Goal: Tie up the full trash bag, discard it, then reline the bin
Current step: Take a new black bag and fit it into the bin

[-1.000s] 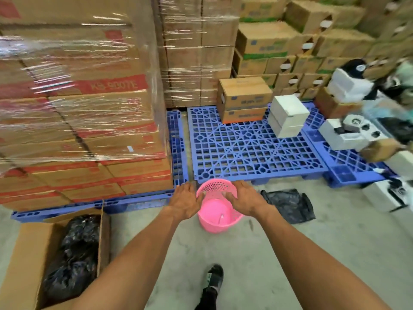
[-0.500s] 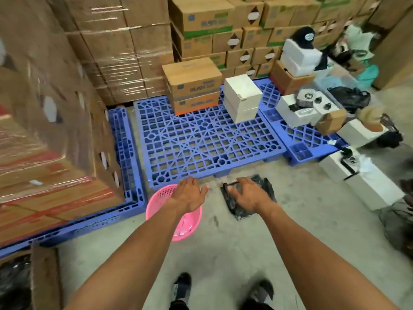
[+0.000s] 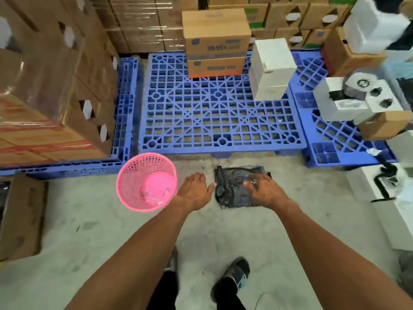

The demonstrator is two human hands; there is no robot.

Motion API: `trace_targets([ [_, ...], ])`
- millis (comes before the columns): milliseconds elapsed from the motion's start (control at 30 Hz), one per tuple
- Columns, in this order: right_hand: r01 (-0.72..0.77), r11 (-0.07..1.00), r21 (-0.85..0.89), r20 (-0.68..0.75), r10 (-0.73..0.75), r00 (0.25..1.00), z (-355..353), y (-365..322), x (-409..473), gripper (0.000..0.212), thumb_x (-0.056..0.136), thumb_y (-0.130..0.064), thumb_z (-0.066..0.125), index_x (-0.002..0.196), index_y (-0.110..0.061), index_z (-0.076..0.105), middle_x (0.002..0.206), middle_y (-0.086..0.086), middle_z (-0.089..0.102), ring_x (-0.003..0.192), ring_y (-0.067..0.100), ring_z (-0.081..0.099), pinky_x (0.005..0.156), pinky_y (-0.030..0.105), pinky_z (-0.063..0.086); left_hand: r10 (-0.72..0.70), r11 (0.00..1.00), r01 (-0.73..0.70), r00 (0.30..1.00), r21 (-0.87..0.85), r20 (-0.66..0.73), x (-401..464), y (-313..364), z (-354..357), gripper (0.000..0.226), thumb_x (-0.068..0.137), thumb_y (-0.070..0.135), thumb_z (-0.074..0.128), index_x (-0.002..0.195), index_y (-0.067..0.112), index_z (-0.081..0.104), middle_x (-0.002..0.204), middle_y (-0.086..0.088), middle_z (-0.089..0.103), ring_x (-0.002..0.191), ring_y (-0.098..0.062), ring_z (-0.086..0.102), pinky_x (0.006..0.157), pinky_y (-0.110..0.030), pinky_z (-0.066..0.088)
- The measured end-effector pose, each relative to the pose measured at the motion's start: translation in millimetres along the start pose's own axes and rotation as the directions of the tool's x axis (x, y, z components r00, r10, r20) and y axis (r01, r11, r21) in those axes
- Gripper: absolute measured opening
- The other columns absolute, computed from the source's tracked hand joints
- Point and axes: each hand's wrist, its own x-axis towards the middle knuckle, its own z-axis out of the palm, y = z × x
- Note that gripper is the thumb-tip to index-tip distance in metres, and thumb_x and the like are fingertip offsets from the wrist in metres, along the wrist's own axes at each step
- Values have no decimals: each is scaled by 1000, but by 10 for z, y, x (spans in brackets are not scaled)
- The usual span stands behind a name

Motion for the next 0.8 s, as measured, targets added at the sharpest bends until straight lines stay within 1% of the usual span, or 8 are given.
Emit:
trace_targets([
  [100, -1, 1000, 21, -12, 1, 1000, 179, 380, 291, 65, 98, -52, 46, 148, -10, 42, 151, 16, 42, 139, 32, 40, 112, 39, 35, 3, 1000, -3, 999, 10, 39, 359, 162, 393, 67, 103, 49, 24, 144, -2, 37, 145, -24, 42, 130, -39, 41, 112, -44, 30],
  [167, -4, 1000, 18, -46, 4, 999, 399, 668, 542, 63, 98, -49, 48, 146, -9, 45, 148, 18, 46, 137, 33, 42, 110, 39, 36, 31, 999, -32, 998, 20, 52, 659, 257, 696, 66, 103, 49, 24, 144, -2, 36, 146, -24, 41, 130, -39, 41, 112, -45, 29],
  [333, -24, 1000, -17, -121, 21, 992, 1210, 1380, 1333, 62, 95, -50, 53, 141, -7, 49, 141, 18, 53, 128, 36, 51, 104, 40, 41, 102, 990, -108, 993, 91, 62, 1583, 297, 1673, 69, 103, 49, 21, 151, -1, 27, 155, -23, 30, 140, -38, 31, 118, -47, 21],
  [433, -48, 996, -78, -100, 40, 994, 1729, 1782, 1774, 70, 94, -56, 52, 145, -9, 44, 145, 15, 49, 132, 33, 48, 108, 39, 40, 124, 983, -134, 989, 124, 80, 2095, 219, 2342, 70, 103, 49, 20, 154, 0, 21, 159, -22, 22, 145, -38, 23, 121, -48, 15],
  [533, -73, 988, -136, -66, 65, 996, 2276, 2172, 2173, 78, 92, -62, 49, 150, -12, 36, 155, 11, 38, 142, 29, 36, 116, 46, 30, 137, 977, -148, 987, 155, 79, 2576, 118, 2985, 72, 103, 49, 20, 155, -1, 15, 162, -22, 14, 149, -37, 15, 122, -47, 11],
  [600, -101, 981, -167, -55, 93, 994, 2601, 2397, 2415, 82, 91, -65, 48, 154, -16, 30, 161, 5, 27, 150, 25, 21, 119, 52, 20, 150, 971, -162, 986, 177, 76, 2882, 67, 3353, 73, 103, 50, 19, 156, 0, 13, 163, -21, 10, 150, -37, 11, 123, -47, 9],
  [700, -125, 972, -201, -49, 118, 992, 3013, 2718, 2760, 89, 88, -70, 48, 158, -22, 19, 166, -5, 11, 154, 21, 1, 118, 60, 10, 172, 965, -184, 982, 189, 77, 3299, 17, 3815, 75, 102, 53, 18, 157, 1, 8, 165, -20, 3, 152, -35, 4, 124, -47, 4],
  [800, -137, 969, -207, -58, 128, 990, 3316, 2983, 3082, 97, 83, -77, 47, 159, -28, 11, 167, -10, 0, 153, 22, -11, 116, 67, 7, 219, 951, -223, 975, 213, 44, 3684, 4, 4158, 81, 100, 58, 20, 157, 2, 6, 165, -18, -1, 152, -34, 0, 123, -48, 1],
])
